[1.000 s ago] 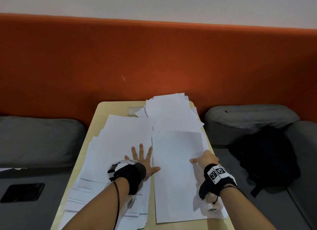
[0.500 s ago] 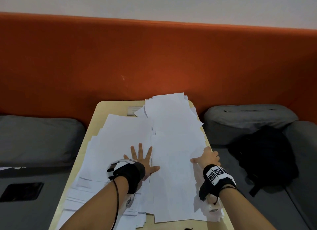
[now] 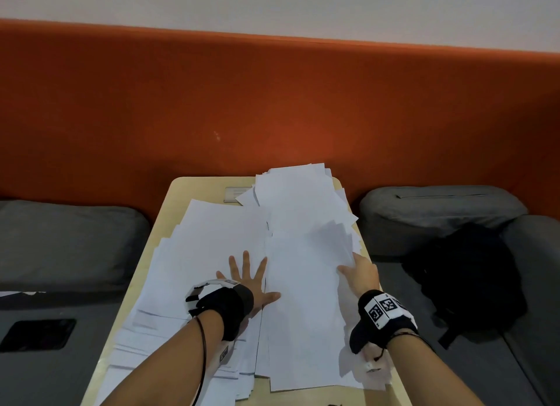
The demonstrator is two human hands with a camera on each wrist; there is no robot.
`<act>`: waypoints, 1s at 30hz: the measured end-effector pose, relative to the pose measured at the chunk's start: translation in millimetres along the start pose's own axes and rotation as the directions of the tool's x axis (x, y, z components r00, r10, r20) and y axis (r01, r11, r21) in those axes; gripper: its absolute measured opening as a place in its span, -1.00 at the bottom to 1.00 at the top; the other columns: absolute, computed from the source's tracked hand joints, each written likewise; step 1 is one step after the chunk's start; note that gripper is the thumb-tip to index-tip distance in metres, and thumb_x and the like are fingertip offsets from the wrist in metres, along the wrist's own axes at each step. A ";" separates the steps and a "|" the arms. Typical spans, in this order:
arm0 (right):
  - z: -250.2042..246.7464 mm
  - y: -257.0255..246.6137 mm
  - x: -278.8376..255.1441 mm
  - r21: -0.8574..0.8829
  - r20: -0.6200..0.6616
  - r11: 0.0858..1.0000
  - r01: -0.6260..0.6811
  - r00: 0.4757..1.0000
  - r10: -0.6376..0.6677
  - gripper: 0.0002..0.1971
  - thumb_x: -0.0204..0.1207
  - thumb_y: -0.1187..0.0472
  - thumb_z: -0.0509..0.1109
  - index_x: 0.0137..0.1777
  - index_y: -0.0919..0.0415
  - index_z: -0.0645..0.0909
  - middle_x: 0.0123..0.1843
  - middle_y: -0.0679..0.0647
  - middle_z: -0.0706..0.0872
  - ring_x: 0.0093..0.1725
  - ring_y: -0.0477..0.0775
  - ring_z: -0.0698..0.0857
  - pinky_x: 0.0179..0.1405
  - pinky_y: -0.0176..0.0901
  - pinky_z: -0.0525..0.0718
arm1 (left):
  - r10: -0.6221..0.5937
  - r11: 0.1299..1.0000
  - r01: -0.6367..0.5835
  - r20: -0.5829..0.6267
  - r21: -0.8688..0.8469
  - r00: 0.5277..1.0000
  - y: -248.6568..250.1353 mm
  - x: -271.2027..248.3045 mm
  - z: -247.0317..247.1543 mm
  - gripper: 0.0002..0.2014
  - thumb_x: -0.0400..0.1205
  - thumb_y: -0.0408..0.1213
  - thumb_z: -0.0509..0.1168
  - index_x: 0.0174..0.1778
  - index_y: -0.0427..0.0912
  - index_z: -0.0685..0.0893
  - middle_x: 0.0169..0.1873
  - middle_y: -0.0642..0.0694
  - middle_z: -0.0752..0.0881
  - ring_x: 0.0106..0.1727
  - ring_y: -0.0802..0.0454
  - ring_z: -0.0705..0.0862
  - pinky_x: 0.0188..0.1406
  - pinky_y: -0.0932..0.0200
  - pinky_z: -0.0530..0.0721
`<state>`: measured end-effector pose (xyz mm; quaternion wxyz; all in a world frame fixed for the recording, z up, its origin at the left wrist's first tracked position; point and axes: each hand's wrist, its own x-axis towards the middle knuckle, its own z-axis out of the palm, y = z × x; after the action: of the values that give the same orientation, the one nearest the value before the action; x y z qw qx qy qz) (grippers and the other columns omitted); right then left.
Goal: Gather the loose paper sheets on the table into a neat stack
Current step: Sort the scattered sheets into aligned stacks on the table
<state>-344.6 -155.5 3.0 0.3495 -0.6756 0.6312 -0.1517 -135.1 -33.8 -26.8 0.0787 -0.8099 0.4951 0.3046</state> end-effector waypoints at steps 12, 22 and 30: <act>-77.8 -52.7 -11.3 0.671 0.009 0.707 0.225 0.950 -0.311 -0.74 0.60 0.29 0.30 0.28 0.25 0.58 0.12 0.09 0.74 0.01 -0.09 0.75 -0.08 -0.35 0.72 | 0.051 0.327 -0.553 -0.570 -0.767 0.820 37.3 -33.3 -95.1 -0.83 0.64 -0.44 0.23 0.11 -0.34 0.64 0.04 -0.21 0.71 -0.14 0.12 0.68 -0.23 0.43 0.64; -108.5 -97.0 -28.4 0.710 -0.202 0.565 0.421 0.890 -0.410 -0.79 0.61 0.32 0.27 0.21 0.27 0.57 -0.01 -0.08 0.72 -0.14 -0.33 0.74 -0.22 -0.49 0.64 | 0.001 0.078 -0.810 -0.813 -0.581 0.583 51.4 -60.6 -157.6 -0.81 0.62 -0.55 0.20 0.01 -0.18 0.56 -0.25 0.23 0.75 -0.23 0.44 0.69 -0.14 0.47 0.63; -100.9 -97.1 -34.3 0.722 -0.201 0.558 0.408 0.896 -0.396 -0.88 0.57 0.33 0.32 -0.02 0.12 0.65 -0.21 -0.18 0.81 -0.17 -0.25 0.77 -0.24 -0.44 0.66 | -0.046 0.066 -0.838 -0.840 -0.542 0.540 57.1 -63.4 -152.2 -0.75 0.62 -0.57 0.21 -0.04 -0.09 0.57 -0.19 0.08 0.67 -0.29 0.45 0.64 -0.19 0.48 0.60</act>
<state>-342.7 -154.9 147.1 0.5470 -0.5952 0.3434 -0.4781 -141.0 -79.7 141.4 -0.7174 -0.5166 0.4102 0.2240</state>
